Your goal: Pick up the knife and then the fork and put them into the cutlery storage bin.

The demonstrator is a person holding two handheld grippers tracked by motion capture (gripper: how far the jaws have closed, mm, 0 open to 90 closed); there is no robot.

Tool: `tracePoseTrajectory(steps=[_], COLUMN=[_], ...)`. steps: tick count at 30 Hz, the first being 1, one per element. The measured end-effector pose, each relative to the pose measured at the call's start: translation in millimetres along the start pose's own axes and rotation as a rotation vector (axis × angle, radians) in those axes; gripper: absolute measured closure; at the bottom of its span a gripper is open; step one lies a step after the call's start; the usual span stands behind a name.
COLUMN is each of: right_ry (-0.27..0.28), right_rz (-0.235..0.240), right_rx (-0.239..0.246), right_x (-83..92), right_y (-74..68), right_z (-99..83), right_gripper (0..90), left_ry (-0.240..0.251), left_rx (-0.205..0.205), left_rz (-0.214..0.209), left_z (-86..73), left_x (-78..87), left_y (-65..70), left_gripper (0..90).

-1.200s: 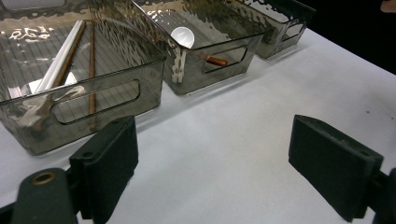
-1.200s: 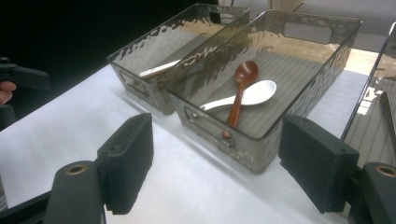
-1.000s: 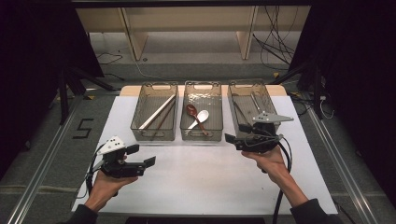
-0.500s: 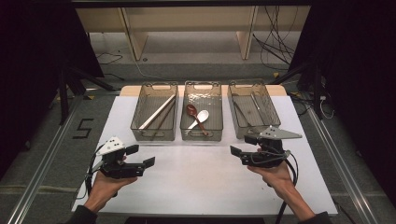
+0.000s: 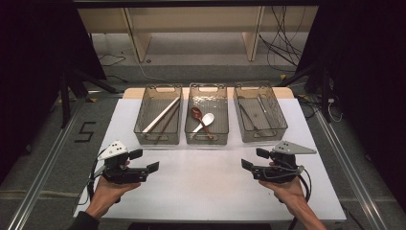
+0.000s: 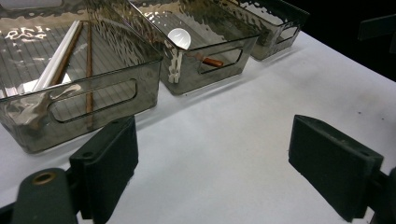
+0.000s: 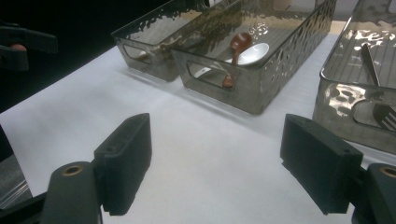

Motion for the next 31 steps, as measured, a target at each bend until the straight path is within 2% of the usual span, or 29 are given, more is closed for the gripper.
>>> tracePoseTrajectory(steps=[7,12,31], right_ry=[0.005,-0.014,-0.009], right_rz=[-0.008,-0.017,-0.024], right_rx=[-0.001,0.001,0.005], right_x=[6.1,7.3,6.3], right_y=[-2.0,-1.3,0.0], right_z=[-9.2,-16.2,-14.5], right_gripper=[25.7,25.3,23.7], left_ry=[0.003,0.007,0.017], left_rx=[0.001,0.000,0.001], left_rz=[-0.005,-0.011,-0.009], left_z=[-0.8,0.5,0.9], left_x=[1.3,0.2,0.0], left_y=[-0.1,1.3,1.0], left_gripper=[15.1,15.1,15.1])
Point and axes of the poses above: each handheld gripper's, and its own axes: x roughly backward along the jaws, z roughly out of its top, y roughly to its right, the point moved 2 cm from there along -x, roughly forward along the jaws, and after that the axes turned 8 degrees about -x, right-handed, at the moved point
